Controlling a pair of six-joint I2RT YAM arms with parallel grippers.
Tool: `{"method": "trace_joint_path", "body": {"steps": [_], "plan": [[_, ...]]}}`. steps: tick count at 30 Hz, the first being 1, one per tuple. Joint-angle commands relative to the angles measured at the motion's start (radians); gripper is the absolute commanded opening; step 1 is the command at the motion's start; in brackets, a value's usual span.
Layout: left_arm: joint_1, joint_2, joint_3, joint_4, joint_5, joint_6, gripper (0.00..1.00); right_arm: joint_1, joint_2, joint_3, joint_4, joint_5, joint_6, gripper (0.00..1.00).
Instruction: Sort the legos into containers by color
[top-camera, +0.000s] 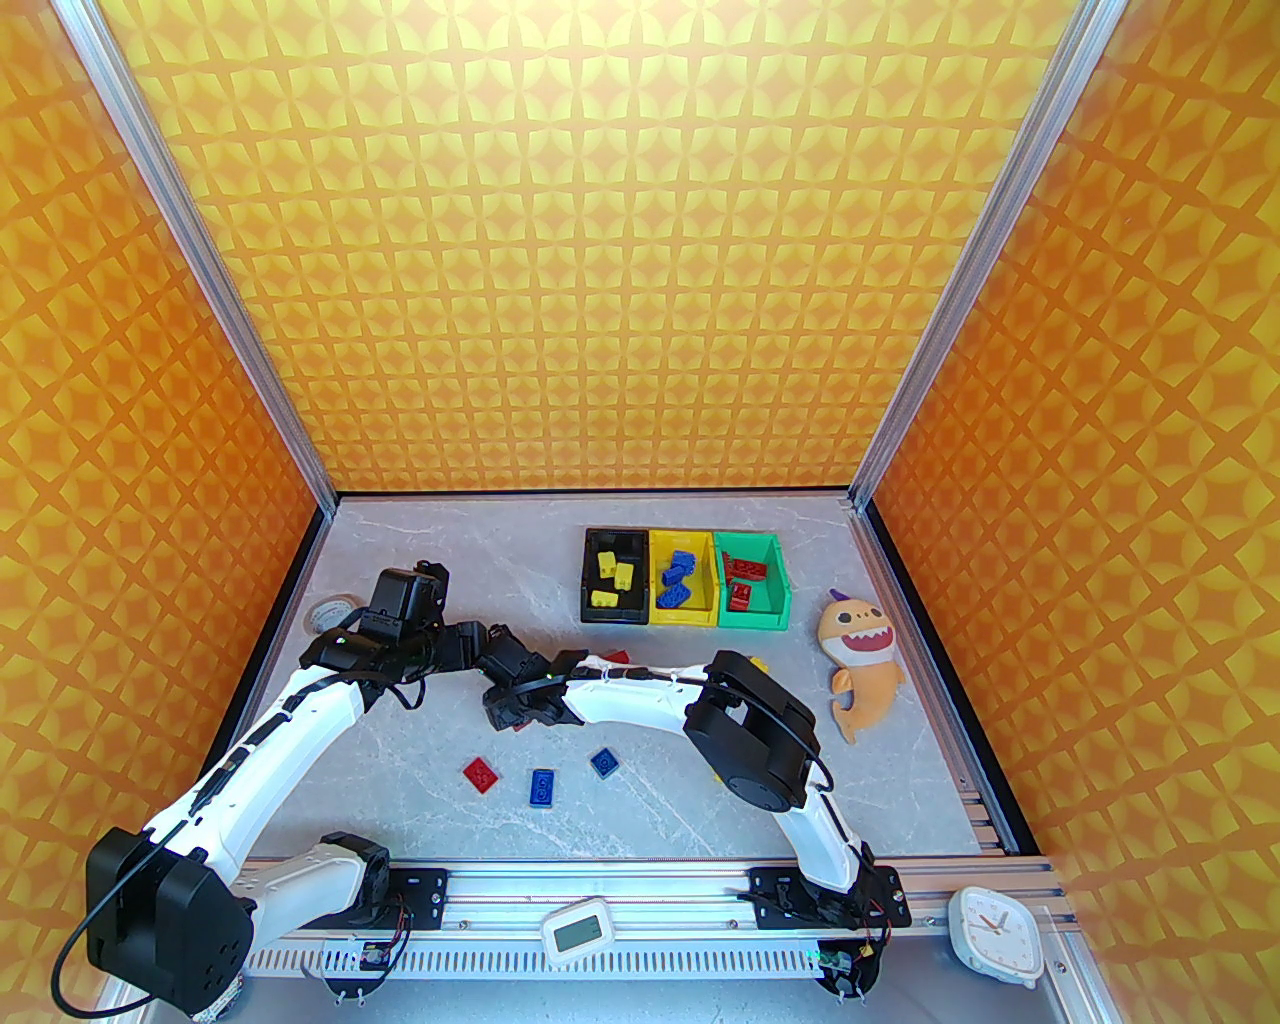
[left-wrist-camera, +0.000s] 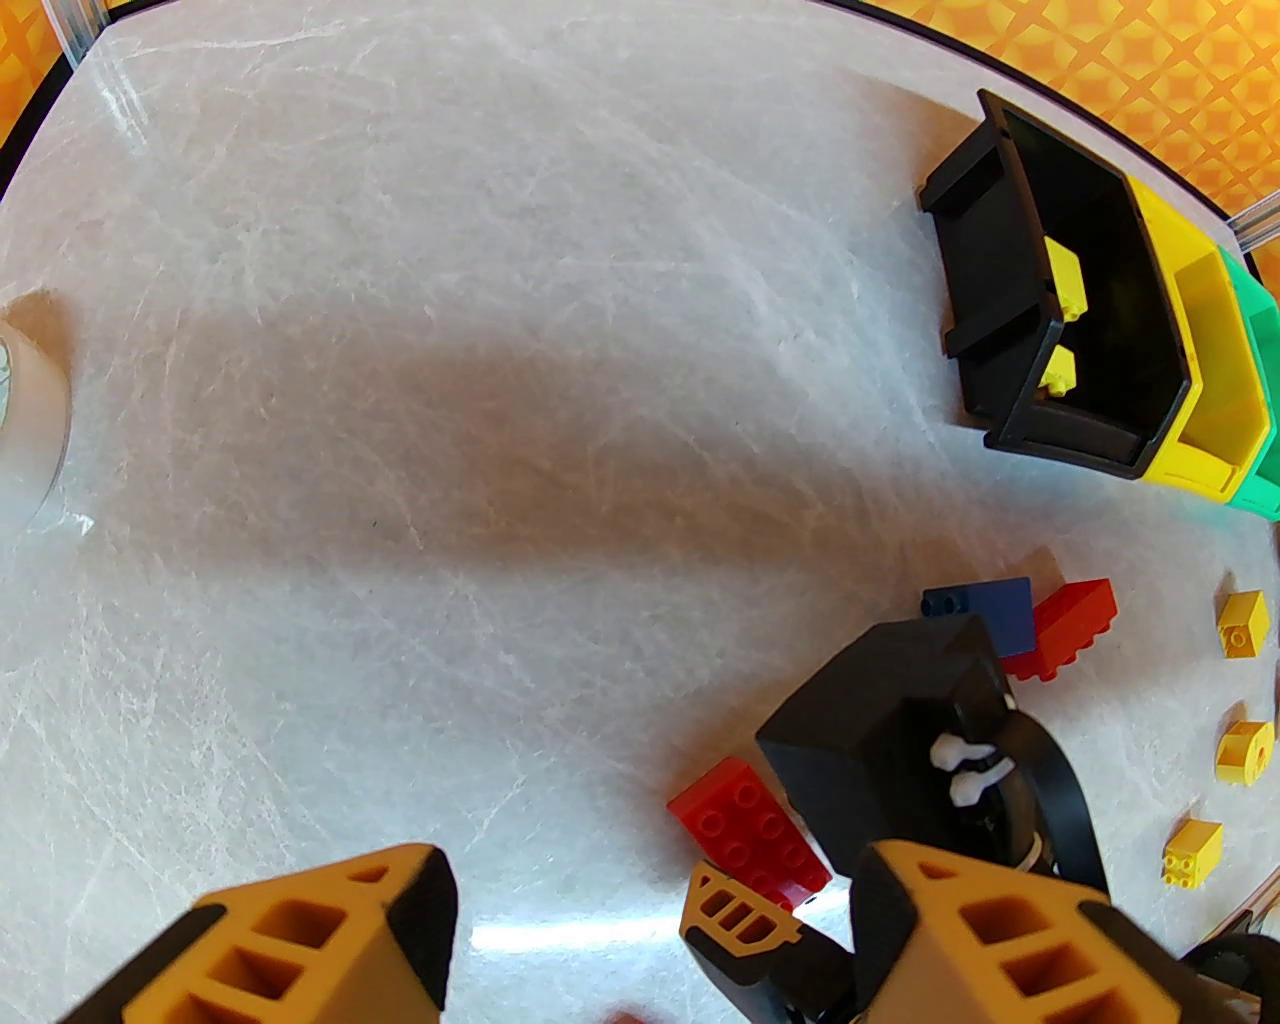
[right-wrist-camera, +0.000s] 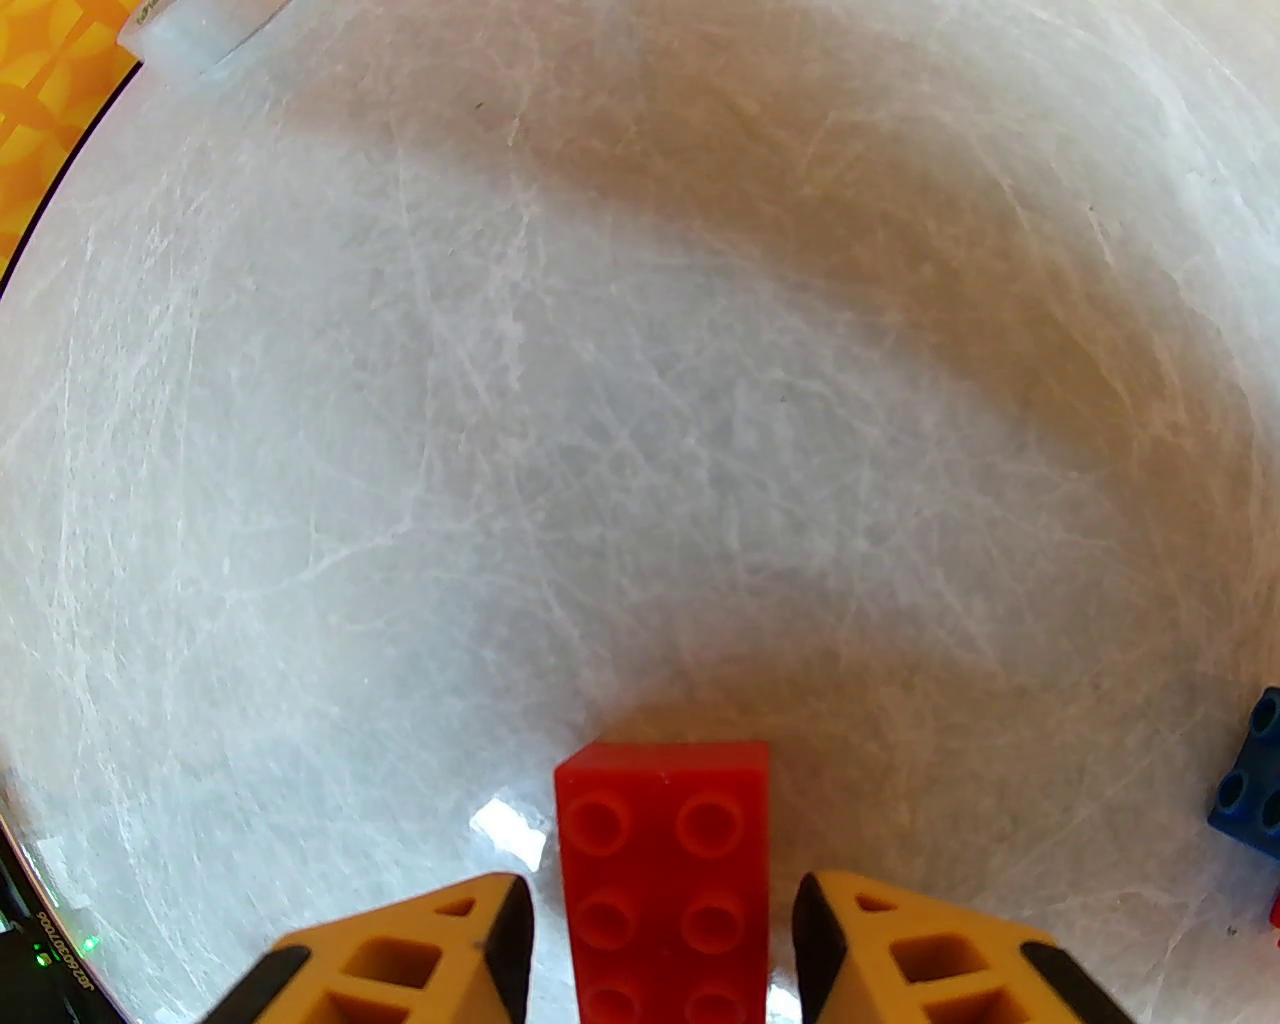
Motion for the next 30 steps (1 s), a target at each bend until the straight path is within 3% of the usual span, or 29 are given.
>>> {"method": "trace_joint_path", "body": {"steps": [1, 17, 30], "plan": [[-0.012, -0.021, 0.035, 0.021, 0.056, -0.014, 0.69, 0.019, 0.06, -0.001, -0.063, 0.017, -0.022, 0.48], [-0.006, -0.004, 0.086, -0.033, 0.002, -0.034, 0.69, 0.02, 0.072, -0.027, -0.078, 0.069, -0.016, 0.41], [-0.006, -0.012, 0.092, -0.057, 0.001, -0.019, 0.69, -0.033, -0.018, -0.106, -0.05, 0.089, -0.03, 0.25]]}}
